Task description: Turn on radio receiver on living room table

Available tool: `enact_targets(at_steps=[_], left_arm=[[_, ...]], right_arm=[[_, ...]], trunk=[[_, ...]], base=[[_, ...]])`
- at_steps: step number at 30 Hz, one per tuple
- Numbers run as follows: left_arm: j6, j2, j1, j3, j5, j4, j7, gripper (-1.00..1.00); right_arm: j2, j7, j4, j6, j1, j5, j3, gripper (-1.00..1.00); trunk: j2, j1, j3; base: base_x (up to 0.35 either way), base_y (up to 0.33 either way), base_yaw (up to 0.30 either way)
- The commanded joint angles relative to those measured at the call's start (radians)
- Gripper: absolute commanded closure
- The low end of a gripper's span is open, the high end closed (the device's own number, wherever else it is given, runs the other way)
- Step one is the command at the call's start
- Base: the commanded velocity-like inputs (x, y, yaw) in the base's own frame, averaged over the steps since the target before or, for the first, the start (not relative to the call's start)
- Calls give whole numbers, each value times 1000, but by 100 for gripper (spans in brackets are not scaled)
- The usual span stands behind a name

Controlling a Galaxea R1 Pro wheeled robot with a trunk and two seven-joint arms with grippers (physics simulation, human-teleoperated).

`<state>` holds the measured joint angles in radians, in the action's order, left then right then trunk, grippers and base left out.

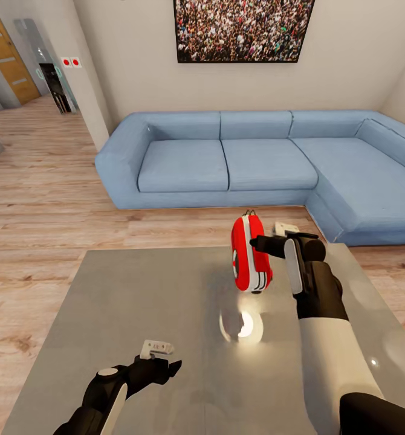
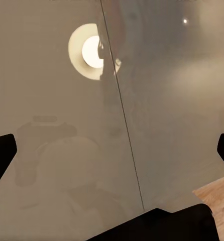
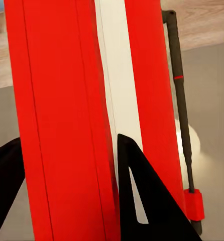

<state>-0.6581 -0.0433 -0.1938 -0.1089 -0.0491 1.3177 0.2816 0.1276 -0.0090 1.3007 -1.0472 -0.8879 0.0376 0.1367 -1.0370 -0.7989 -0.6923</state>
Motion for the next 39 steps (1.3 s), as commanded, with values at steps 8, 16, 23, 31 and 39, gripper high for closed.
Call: enact_targets(at_steps=[8, 16, 23, 31, 39], left_arm=[[0, 0, -1, 0, 0, 0, 0, -100], [0, 0, -1, 0, 0, 1, 4, -100], [0, 0, -1, 0, 0, 3, 44, -100], [-1, -1, -1, 0, 0, 4, 81, -100], [-6, -3, -1, 0, -2, 26, 87, -100]], right_arm=[[-7, 1, 31, 0, 1, 7, 0, 100], [-32, 35, 83, 0, -3, 16, -7, 100], [-182, 327, 102, 0, 43, 21, -129, 100], [-379, 796, 94, 0, 90, 11, -173, 100], [-420, 908, 95, 11, 267, 8, -178, 100]], trunk=[[0, 0, 0], [0, 0, 0], [0, 0, 0], [0, 0, 0], [0, 0, 0]], base=[[0, 0, 0], [0, 0, 0], [0, 0, 0], [0, 0, 0], [0, 0, 0]])
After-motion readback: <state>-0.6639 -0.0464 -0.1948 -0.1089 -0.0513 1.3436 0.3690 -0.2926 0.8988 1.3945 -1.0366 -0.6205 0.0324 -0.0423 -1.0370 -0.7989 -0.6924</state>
